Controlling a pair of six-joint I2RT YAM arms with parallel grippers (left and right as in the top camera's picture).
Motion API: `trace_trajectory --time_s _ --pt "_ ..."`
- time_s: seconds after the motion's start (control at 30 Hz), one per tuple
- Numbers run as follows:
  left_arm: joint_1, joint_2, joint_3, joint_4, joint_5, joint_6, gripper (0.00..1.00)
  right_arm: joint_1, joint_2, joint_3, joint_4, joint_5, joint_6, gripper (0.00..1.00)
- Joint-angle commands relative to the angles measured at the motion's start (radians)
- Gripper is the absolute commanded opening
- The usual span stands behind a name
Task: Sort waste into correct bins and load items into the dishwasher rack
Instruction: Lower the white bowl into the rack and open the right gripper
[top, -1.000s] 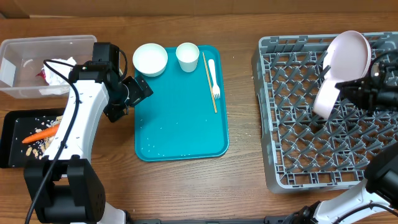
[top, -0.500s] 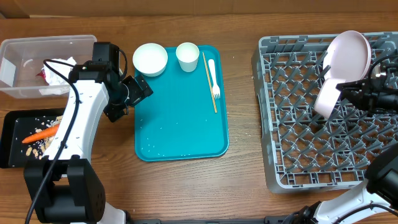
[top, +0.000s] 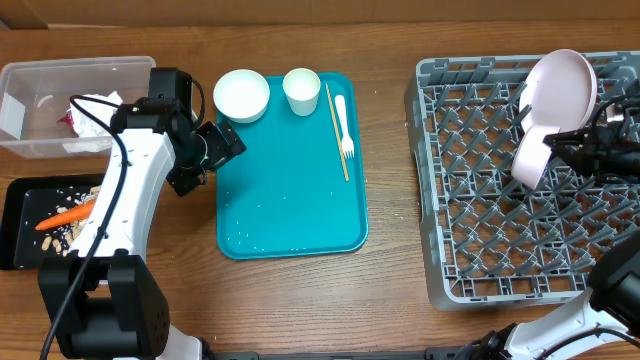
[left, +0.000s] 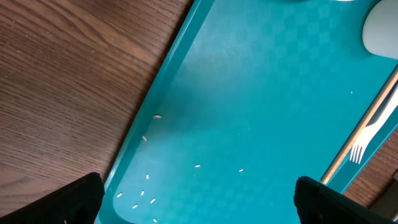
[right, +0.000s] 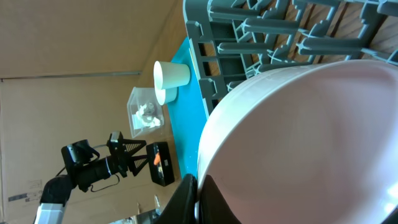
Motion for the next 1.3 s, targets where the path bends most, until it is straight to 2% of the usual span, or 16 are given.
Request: trace_trajectory --time_s 0.0,0.33,0.57,0.73,0.93,1.27 --pt "-0.003 -0.013 -0.002 0.003 -0.01 0.005 1.0 -0.005 -0.015 -0.008 0.027 -0.008 -0.002 0.04" --pt "-0.003 -0.013 -0.002 0.006 -0.01 0.005 1.0 -0.005 -0.015 -0.084 0.137 -0.051 0.011 0.04" --pt "-0.003 -0.013 -0.002 0.002 -0.01 0.005 1.0 -0.028 -0.019 -0.061 0.13 -0.021 0.146 0.04" --pt "-0.003 -0.013 -0.002 0.002 -0.01 0.005 1.0 -0.042 -0.039 -0.023 0.135 0.201 0.268 0.04" --pt "-0.003 -0.013 -0.002 0.007 -0.002 0.005 1.0 -0.042 -0.126 -0.016 0.184 0.522 0.522 0.04" --pt "-0.003 -0.013 -0.002 0.007 -0.002 0.005 1.0 -0.042 -0.257 -0.016 0.141 0.874 0.75 0.08"
